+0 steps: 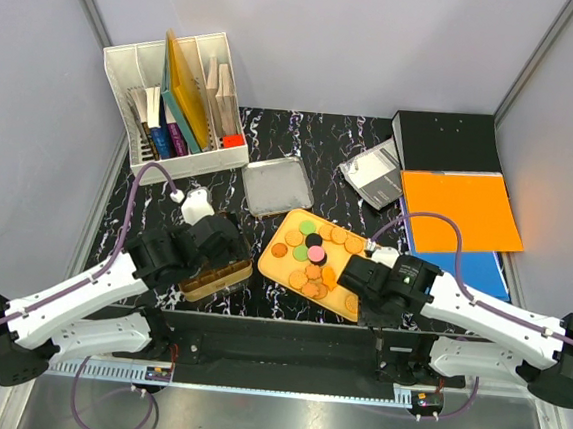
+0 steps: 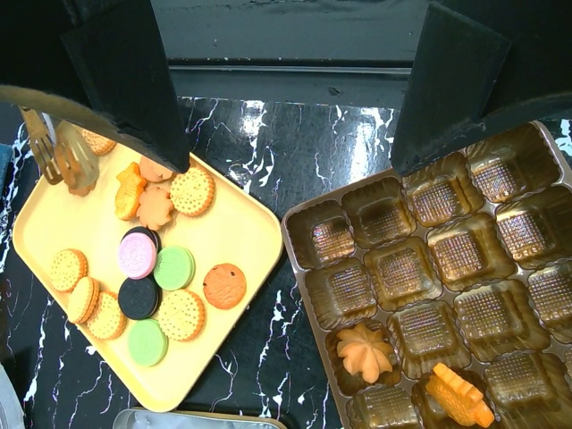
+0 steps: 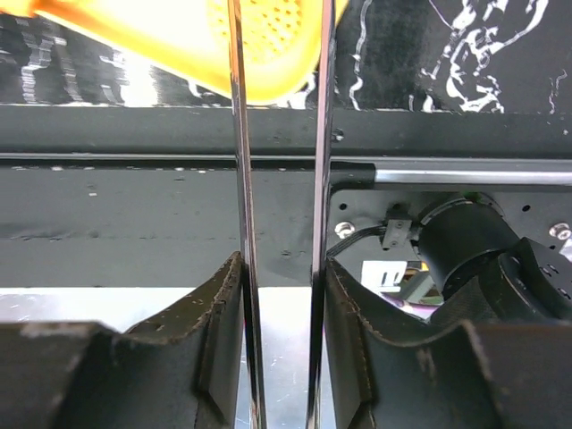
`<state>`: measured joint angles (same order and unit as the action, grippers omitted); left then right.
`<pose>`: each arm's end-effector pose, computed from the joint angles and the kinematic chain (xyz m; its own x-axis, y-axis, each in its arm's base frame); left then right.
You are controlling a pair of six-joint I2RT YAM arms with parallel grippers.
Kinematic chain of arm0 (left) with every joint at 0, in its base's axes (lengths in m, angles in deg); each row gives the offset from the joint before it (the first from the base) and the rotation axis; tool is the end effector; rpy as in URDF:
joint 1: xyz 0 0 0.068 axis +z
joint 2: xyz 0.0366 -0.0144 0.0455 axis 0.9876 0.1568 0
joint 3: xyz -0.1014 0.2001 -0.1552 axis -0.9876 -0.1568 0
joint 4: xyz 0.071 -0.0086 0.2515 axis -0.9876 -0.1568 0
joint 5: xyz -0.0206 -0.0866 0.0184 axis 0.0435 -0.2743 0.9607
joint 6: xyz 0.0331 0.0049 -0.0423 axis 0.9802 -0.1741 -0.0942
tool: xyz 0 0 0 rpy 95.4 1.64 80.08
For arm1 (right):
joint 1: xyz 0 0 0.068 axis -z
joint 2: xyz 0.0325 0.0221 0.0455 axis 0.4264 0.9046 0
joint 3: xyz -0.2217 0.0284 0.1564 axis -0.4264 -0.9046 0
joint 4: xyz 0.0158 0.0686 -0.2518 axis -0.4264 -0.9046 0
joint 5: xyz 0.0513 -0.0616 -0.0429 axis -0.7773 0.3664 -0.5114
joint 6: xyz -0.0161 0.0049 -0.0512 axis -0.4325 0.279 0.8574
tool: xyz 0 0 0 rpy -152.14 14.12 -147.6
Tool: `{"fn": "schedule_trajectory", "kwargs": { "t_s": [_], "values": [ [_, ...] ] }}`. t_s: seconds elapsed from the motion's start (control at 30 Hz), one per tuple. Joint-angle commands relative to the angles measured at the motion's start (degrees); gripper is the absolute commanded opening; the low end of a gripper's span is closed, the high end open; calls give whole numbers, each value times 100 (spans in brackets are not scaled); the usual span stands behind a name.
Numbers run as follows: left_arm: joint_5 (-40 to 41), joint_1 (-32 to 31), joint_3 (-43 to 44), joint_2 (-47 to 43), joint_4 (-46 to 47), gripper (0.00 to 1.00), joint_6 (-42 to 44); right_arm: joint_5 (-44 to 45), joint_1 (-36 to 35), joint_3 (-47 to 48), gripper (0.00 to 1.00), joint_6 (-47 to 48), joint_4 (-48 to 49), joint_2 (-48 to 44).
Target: Pack the cookies
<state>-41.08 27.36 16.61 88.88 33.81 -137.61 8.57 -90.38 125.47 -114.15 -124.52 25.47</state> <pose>0.1130 -0.1242 0.2962 -0.6922 -0.3897 -0.6075 -0.2052 0.9132 -0.3519 0.0733 0.1398 0.2670 -0.9661 -0.0952 -0.2399 -0.0937 0.9954 -0.0176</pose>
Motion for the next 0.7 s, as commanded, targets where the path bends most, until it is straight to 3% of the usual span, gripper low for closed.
{"fn": "schedule_trajectory", "kwargs": {
  "t_s": [0.0,0.3,0.67],
  "values": [
    [-10,28,2,-153,126,99,48,299,-33,722,32,-2,-382,7],
    [166,80,143,-303,-67,99,40,906,-33,2288,28,533,-540,604],
    [473,212,397,-619,-523,99,-48,309,-209,3078,25,1456,953,1588]
  ]
}}
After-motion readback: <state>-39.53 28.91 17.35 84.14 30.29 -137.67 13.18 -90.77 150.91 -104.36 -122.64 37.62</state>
